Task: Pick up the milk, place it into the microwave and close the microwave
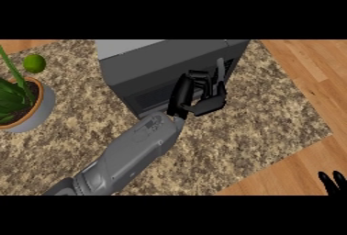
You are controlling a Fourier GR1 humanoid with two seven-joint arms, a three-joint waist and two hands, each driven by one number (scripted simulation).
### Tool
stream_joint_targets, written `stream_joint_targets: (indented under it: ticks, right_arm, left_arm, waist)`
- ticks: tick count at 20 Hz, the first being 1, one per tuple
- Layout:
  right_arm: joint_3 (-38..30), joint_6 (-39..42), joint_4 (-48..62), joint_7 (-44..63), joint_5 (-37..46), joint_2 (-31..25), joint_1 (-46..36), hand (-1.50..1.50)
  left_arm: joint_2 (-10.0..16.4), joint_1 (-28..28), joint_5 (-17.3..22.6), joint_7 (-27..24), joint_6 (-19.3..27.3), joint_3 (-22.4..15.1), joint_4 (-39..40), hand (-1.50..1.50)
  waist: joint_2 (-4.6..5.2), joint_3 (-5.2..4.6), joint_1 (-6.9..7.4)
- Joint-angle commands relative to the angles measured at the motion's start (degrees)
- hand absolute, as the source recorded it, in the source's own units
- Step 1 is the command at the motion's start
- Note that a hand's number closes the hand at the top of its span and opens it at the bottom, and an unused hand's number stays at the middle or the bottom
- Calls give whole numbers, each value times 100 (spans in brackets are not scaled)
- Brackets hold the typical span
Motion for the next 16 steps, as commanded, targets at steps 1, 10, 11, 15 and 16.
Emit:
stream_joint_targets:
  ticks: [1,10,11,15,16]
  right_arm:
    - [-78,102,-129,-15,-108,-95,9,-150]
    - [-12,237,-248,123,-487,-184,144,-150]
    - [-51,269,-237,130,-476,-239,153,-150]
    - [-46,299,-421,209,-560,-317,220,-150]
    - [-35,291,-367,199,-600,-282,237,-150]
  left_arm:
    - [-3,-344,168,-12,-148,111,376,150]
    - [-3,-425,349,-252,-137,86,507,150]
    - [-3,-445,348,-234,-130,39,540,150]
    - [-3,-421,479,-312,-98,29,560,150]
    - [-3,-519,456,-290,-119,-3,590,150]
  waist:
    - [79,-1,-69]
    - [116,9,-86]
    - [115,17,-119]
    - [96,1,-140]
    - [102,17,-157]
